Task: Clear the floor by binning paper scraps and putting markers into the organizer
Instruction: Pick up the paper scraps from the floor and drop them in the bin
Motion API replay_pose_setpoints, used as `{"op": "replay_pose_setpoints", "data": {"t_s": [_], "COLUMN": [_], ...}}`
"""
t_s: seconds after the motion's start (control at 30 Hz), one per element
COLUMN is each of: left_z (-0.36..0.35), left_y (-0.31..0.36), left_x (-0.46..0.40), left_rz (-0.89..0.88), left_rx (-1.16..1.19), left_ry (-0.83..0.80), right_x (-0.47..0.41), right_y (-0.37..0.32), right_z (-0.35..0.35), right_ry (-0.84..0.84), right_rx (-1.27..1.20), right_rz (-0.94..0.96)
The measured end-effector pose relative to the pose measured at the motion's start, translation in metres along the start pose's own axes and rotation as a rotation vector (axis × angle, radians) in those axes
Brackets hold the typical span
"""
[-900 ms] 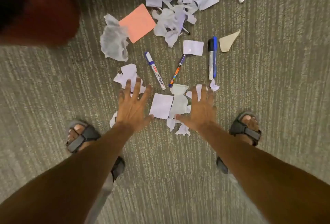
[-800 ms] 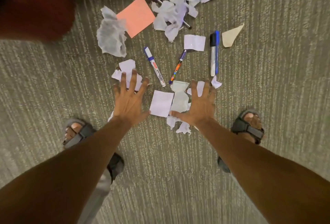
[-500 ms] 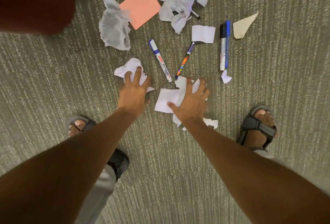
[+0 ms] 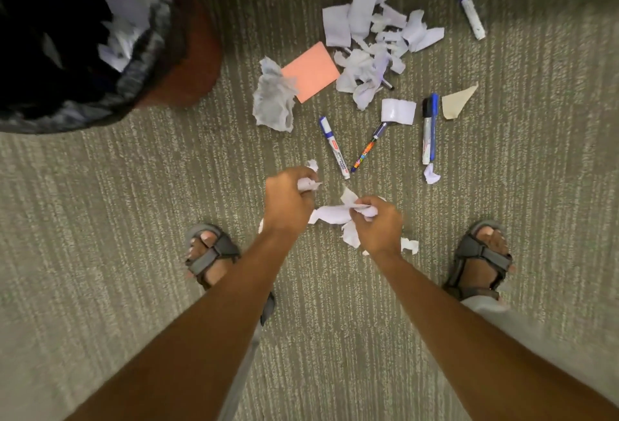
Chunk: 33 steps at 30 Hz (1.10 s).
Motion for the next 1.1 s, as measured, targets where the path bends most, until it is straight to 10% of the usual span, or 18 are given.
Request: {"op": "replay_pose_setpoints", "data": {"t_s": [0.3,0.6,0.9,1.1], "left_z": [0.227,0.358,0.373,0.33], "left_y": [0.092,0.029,-0.008,0.022], "left_x": [0.003,-0.079,-0.09,-0.037], "left_rz": [-0.02,0.208,0.38,0.322], "left_rx": [0.371,0.548,0.668,0.745], "left_ry": [0.393,0.556,0.419,0.449], "right_x": [0.135,0.169,0.159,0.157], "right_y": [-0.198,-0.384,-0.408,-0.356], "right_z": [0.069,-0.004,-0.052,-0.009], "right_ry": [-0.189,-0.29,-0.47,-0.247], "right_rx": [-0.423,-0.383,-0.26,-0.367], "right_rz": [-0.003,0.15,0.04,0.124]}}
Point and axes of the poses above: each hand's wrist, its own x-axis away from the middle knuckle, its own z-axis out of the back of the hand, y = z × x, the point moved 3 cm from there along -x, towards the middle knuckle, and after that the axes turned 15 degrees about -z, right-handed, at the moved point
